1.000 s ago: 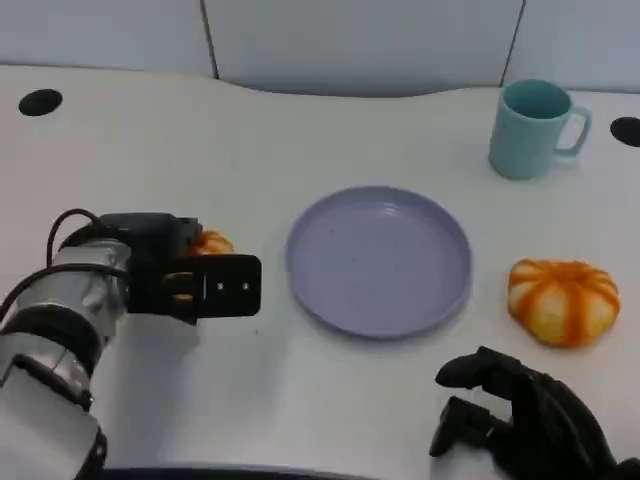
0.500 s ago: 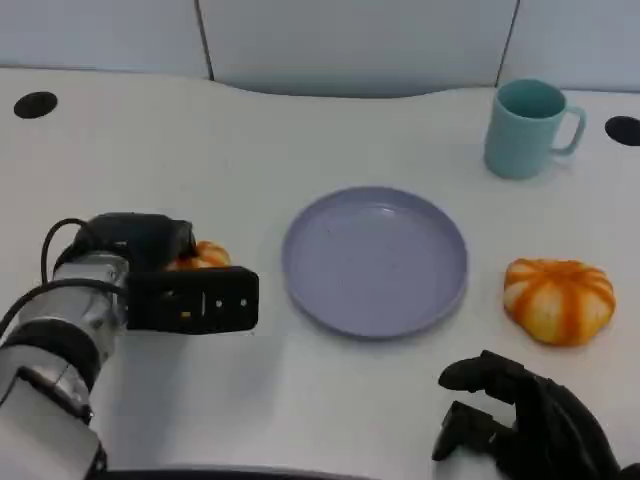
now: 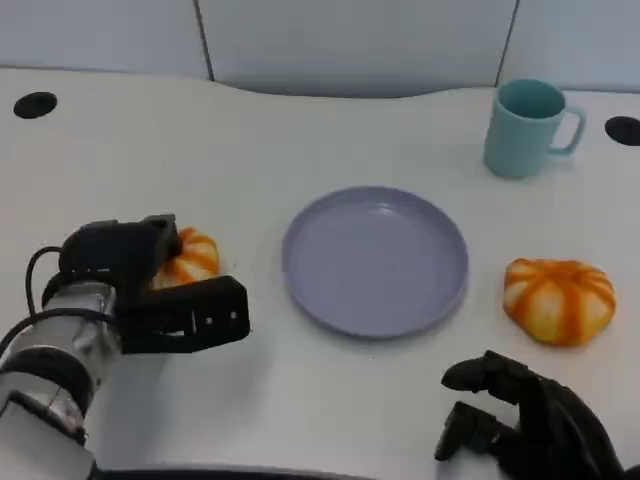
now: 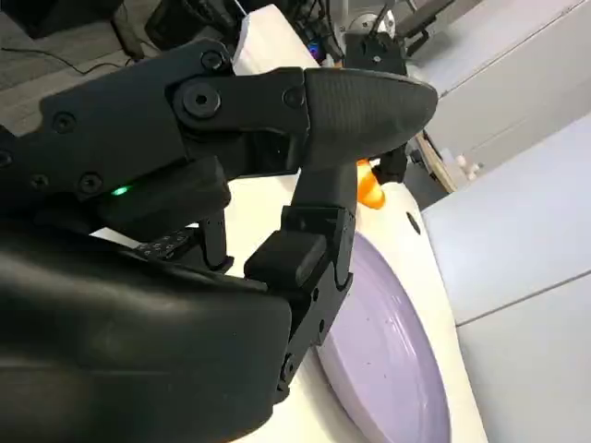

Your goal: Grasp the bread from the table and place it into the plate.

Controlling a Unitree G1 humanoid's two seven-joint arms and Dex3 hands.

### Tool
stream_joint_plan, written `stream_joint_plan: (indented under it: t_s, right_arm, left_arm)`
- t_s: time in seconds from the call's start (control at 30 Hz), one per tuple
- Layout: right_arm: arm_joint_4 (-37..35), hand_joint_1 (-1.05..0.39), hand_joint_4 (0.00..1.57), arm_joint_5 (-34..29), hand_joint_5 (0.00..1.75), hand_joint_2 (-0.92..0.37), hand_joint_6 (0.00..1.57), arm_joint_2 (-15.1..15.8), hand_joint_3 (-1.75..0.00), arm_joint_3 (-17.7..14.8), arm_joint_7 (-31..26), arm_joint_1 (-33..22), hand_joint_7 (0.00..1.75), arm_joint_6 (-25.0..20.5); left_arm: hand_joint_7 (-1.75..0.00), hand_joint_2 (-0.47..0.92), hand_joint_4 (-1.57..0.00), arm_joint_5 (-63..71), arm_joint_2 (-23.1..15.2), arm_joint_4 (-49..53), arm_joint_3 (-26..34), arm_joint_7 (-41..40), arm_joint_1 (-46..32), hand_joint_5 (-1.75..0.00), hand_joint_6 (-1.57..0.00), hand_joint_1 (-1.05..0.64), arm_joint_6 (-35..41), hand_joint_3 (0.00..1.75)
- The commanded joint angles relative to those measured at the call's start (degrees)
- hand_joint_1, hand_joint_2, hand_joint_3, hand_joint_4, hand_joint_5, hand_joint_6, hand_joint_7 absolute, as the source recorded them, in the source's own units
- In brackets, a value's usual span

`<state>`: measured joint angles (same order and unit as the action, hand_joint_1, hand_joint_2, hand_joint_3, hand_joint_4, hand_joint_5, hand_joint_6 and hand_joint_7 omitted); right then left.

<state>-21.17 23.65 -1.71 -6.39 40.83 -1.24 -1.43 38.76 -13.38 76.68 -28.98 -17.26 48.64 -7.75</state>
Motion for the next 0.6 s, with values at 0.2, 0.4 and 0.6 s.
stream_joint_plan:
  t_s: [0.2, 0.4, 0.6]
  right_arm:
    - [-1.23, -0.51, 0.68, 0.09, 1.38, -0.92, 0.71, 0.57, -0.43, -0.24, -0.37, 0.97, 0.91, 0.37]
    - [-3.14, -0.51, 0.70, -0.23, 1.36, -0.92, 0.72, 0.89, -0.43, -0.23, 0.28, 1.92, 0.90, 0.90]
    - [-2.65, -0.50, 0.70, -1.13, 1.37, -0.92, 0.73, 0.98, -0.45, 0.21, -0.50, 1.76, 0.89, 1.17]
  left_arm:
    - [-1.75, 0.89, -0.73, -5.71, -1.51, -0.89, 6.37, -1.28, 0.48, -1.75, -0.54, -0.14, -6.32, 0.16]
    - [-1.75, 0.86, -0.69, -6.87, -2.55, -2.20, 8.23, -0.16, 2.70, -1.75, -0.53, -0.11, -10.01, 0.14]
    - [-1.75, 0.88, -0.78, -6.18, -2.25, -3.42, 7.79, -0.01, 4.50, -1.75, -0.60, -0.12, -13.41, 0.13]
